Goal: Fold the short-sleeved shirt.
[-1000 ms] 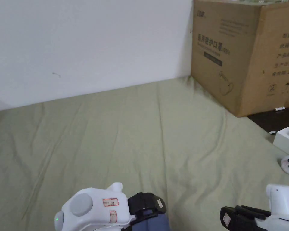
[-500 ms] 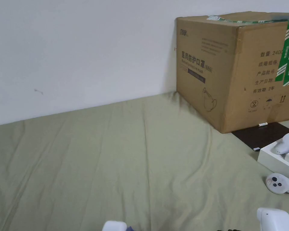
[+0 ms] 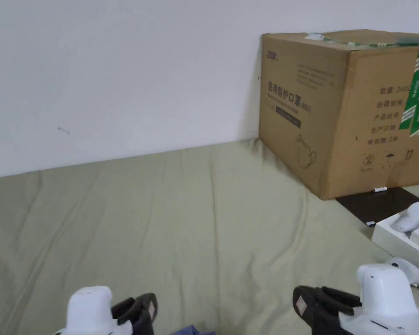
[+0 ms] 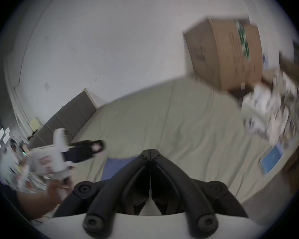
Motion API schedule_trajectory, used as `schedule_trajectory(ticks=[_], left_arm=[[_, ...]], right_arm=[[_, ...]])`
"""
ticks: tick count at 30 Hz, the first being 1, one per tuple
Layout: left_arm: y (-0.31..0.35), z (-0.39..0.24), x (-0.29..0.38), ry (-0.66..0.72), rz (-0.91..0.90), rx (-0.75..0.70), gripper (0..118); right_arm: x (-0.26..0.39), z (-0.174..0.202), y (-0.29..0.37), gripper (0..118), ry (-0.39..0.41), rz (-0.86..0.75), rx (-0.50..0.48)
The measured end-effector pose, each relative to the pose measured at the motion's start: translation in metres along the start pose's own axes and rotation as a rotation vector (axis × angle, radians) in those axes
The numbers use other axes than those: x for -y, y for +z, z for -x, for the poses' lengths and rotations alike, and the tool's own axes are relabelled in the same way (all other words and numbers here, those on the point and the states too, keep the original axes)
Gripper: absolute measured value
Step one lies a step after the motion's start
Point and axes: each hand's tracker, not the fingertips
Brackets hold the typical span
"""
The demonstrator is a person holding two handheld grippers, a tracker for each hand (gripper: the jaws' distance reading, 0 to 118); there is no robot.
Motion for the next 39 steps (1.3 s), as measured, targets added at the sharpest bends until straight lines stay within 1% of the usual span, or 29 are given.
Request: schedule_trajectory(ticks=[2,4,5,6,7,8,9,12,17,18,20,21,22,23,24,25,26,28,29,31,32,33,34,36,37,38,39], left_arm=[[0.044,0.002,-0.017,-0.051,-0.168,-0.099,3],[0.078,0.002,-0.026,-0.086,-0.292,-0.199,2],[0.094,0.002,-0.026,-0.113,-0.347,-0.257,2],[0.106,0.003,-0.023,-0.147,-0.392,-0.309,2],[0.115,0.003,-0.018,-0.189,-0.436,-0.384,2],[0.122,0.005,-0.012,-0.208,-0.460,-0.446,2],[0.127,0.008,-0.007,-0.198,-0.455,-0.465,2],[0.132,0.018,0.005,-0.167,-0.408,-0.470,2],[0.133,0.025,0.009,-0.176,-0.357,-0.463,2],[0.133,0.025,0.009,-0.185,-0.354,-0.457,2],[0.132,0.027,0.004,-0.194,-0.329,-0.433,2],[0.131,0.030,0.002,-0.187,-0.301,-0.413,2],[0.130,0.035,0.001,-0.163,-0.265,-0.389,2],[0.129,0.039,0.001,-0.133,-0.230,-0.371,2],[0.128,0.045,0.003,-0.089,-0.209,-0.352,2],[0.126,0.052,0.006,-0.041,-0.183,-0.343,2],[0.124,0.060,0.009,0.003,-0.147,-0.325,2],[0.113,0.081,0.019,0.129,-0.052,-0.263,2],[0.106,0.094,0.024,0.193,-0.009,-0.218,2],[0.086,0.123,0.036,0.332,0.127,-0.096,2],[0.075,0.137,0.043,0.391,0.174,-0.044,2],[0.063,0.151,0.052,0.450,0.239,0.001,2],[0.051,0.163,0.062,0.508,0.289,0.055,2],[0.029,0.180,0.081,0.575,0.362,0.127,4],[0.017,0.188,0.092,0.606,0.378,0.170,13],[0.005,0.196,0.103,0.640,0.406,0.211,35],[-0.009,0.200,0.115,0.693,0.451,0.257,68]], right_arm=[[-0.007,0.017,0.008,0,0.103,-0.166,0.033],[-0.003,0.029,0.010,0,0.196,-0.322,0.081],[0.002,0.034,0.008,0,0.241,-0.388,0.131],[0.005,0.037,0.004,0,0.254,-0.394,0.188],[0.005,0.041,0.002,0,0.241,-0.383,0.220],[0.006,0.042,0.000,0,0.213,-0.366,0.201],[0.009,0.043,0.001,0,0.203,-0.368,0.203],[0.016,0.050,0.007,0,0.202,-0.380,0.223],[0.014,0.056,0.006,0,0.232,-0.358,0.224],[0.012,0.057,0.007,0,0.232,-0.360,0.220],[0.008,0.059,0.002,0,0.225,-0.344,0.177],[0.007,0.060,-0.007,0,0.232,-0.286,0.132],[0.006,0.059,-0.022,0,0.231,-0.169,0.063],[0.008,0.057,-0.041,0,0.198,-0.030,-0.027],[0.013,0.051,-0.065,0,0.124,0.144,-0.134],[0.027,0.047,-0.093,0,0.038,0.326,-0.198],[0.042,0.046,-0.114,0,-0.005,0.442,-0.205],[0.082,0.043,-0.156,0,-0.006,0.614,-0.155],[0.097,0.041,-0.173,0,0.000,0.675,-0.150],[0.123,0.034,-0.201,0,-0.009,0.773,-0.098],[0.134,0.031,-0.210,0,-0.016,0.801,-0.072],[0.139,0.027,-0.218,0,-0.038,0.812,-0.071],[0.140,0.024,-0.221,0,-0.071,0.805,-0.098],[0.133,0.024,-0.220,0,-0.072,0.792,-0.103],[0.132,0.024,-0.221,0,-0.068,0.807,-0.106],[0.130,0.023,-0.221,0,-0.061,0.808,-0.113],[0.131,0.021,-0.220,0,-0.055,0.808,-0.122]])
